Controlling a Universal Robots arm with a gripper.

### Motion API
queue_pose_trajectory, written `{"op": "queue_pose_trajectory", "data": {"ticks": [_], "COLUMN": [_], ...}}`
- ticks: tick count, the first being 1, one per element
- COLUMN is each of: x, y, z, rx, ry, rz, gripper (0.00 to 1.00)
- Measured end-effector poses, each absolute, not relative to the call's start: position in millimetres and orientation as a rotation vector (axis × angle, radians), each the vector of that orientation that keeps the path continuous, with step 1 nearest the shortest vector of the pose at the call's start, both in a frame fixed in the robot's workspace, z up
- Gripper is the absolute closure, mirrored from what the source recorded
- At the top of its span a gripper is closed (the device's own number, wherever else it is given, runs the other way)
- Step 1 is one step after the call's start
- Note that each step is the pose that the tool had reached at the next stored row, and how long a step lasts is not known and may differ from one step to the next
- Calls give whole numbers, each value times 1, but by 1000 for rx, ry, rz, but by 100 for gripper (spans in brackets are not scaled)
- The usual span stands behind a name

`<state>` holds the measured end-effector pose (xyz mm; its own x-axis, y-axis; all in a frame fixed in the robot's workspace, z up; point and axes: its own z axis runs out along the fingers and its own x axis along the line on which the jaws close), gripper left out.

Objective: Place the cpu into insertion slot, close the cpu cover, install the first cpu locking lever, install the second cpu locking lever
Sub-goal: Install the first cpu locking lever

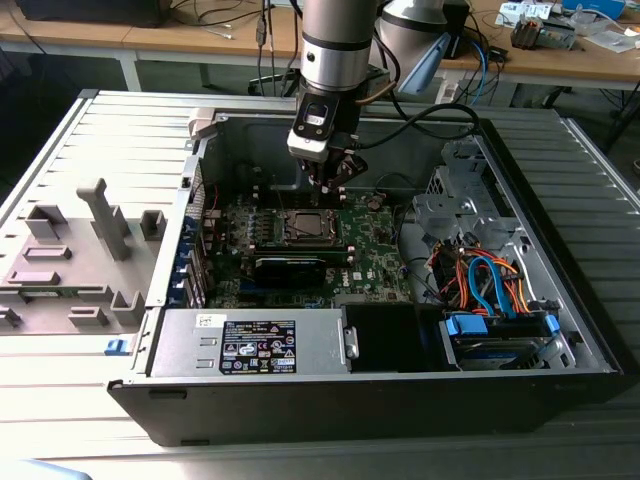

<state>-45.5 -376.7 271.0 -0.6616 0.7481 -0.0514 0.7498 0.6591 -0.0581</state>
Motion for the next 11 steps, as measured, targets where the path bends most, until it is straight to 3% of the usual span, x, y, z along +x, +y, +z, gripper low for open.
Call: {"op": "queue_pose_trajectory", "data": {"ticks": [11], "x": [-46], "y": [-377], "z": [271], "rx": [1271], "ry": [2845], "rz": [-115], "gripper": [89]}}
